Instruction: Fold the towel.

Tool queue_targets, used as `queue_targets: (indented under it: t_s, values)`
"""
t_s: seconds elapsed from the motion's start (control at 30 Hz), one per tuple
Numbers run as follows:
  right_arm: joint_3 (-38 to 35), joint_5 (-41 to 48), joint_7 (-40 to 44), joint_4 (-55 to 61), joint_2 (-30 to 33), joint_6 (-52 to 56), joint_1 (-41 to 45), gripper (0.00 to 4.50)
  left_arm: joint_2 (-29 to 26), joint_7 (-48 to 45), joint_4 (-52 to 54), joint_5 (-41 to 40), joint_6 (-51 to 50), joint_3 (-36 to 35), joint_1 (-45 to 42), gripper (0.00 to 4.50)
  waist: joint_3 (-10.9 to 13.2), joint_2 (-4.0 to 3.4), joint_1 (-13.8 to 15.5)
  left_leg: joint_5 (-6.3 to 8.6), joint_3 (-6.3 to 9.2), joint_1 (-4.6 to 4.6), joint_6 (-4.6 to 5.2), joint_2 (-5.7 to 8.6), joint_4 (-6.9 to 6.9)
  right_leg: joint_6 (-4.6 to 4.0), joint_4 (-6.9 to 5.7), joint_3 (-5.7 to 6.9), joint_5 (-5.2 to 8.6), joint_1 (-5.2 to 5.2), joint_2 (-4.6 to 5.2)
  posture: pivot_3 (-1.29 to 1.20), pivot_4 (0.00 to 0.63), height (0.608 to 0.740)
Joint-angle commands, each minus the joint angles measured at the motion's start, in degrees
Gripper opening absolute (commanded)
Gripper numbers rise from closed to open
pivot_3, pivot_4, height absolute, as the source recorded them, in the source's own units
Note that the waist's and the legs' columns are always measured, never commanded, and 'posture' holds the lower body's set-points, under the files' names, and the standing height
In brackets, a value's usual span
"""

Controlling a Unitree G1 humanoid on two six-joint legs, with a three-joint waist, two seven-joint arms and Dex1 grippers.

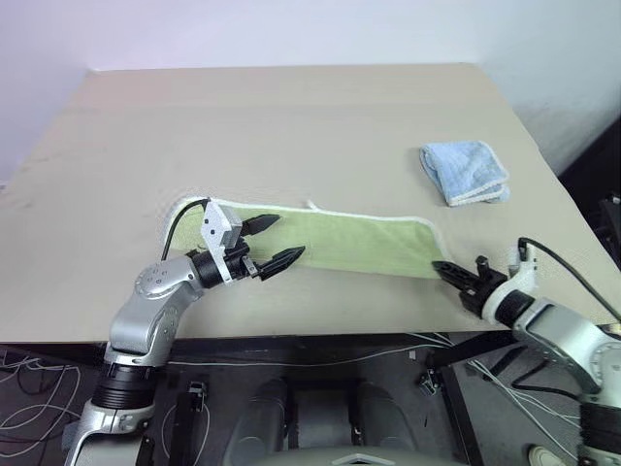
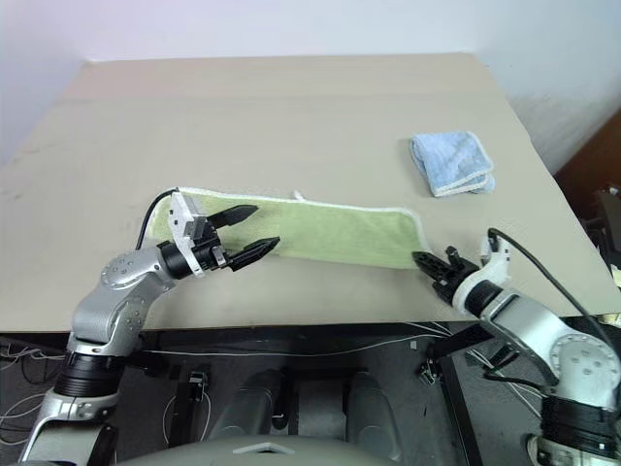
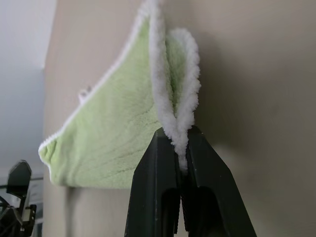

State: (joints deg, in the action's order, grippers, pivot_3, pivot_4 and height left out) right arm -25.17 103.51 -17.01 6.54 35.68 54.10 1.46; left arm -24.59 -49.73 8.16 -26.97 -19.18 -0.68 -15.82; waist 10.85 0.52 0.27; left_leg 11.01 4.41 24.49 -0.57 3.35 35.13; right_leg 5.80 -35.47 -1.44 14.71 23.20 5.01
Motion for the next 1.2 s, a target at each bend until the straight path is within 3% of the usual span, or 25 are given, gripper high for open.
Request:
queue_targets:
  t_s: [0.03,0.27,0.5,0.87,1.2]
  values:
    - [-1.7,1.6,2.0,1.8,3.6,-0.2,3.2,0.01,0.5,-1.7,-2.2,0.1,3.2,-0.1,-1.0,4.50,0.0,-0.04,-0.1,0.00,0.00,0.00,0.00,-0.02,0.00,0.00,0.00,0.00,0.00,0.00,-0.01,0.00,0.150,0.740]
    - [2.7,1.2,9.7,8.8,11.3,4.7,9.2,0.01,0.5,-4.9,-8.0,2.0,9.0,0.2,-0.3,4.50,0.0,-0.10,0.3,0.01,-0.05,0.07,0.02,-0.03,-0.02,0.00,0.07,0.00,0.00,0.06,-0.01,0.00,0.150,0.740]
    - [10.0,-2.9,14.9,9.5,13.8,6.4,18.8,0.01,1.0,-5.7,-10.0,2.7,11.8,0.0,0.3,4.50,0.0,-0.08,0.4,0.03,-0.02,0.11,0.04,-0.04,0.00,0.00,0.19,0.01,-0.01,0.02,0.02,0.00,0.150,0.740]
    - [28.5,-24.3,25.4,2.7,2.1,8.9,36.0,0.01,0.6,-4.6,-7.9,3.1,11.5,0.2,1.6,4.50,0.0,-0.08,0.3,0.05,0.00,0.32,0.05,-0.04,-0.02,0.01,0.22,0.00,-0.03,0.27,0.02,0.00,0.150,0.740]
    - [32.1,-38.4,34.0,-4.1,-7.6,9.2,40.2,0.01,0.4,-3.3,-4.3,3.2,11.6,0.4,5.5,4.50,0.0,-0.09,0.1,0.05,0.00,0.46,0.04,-0.02,-0.03,0.14,0.10,0.02,-0.12,0.48,-0.01,0.00,0.150,0.740]
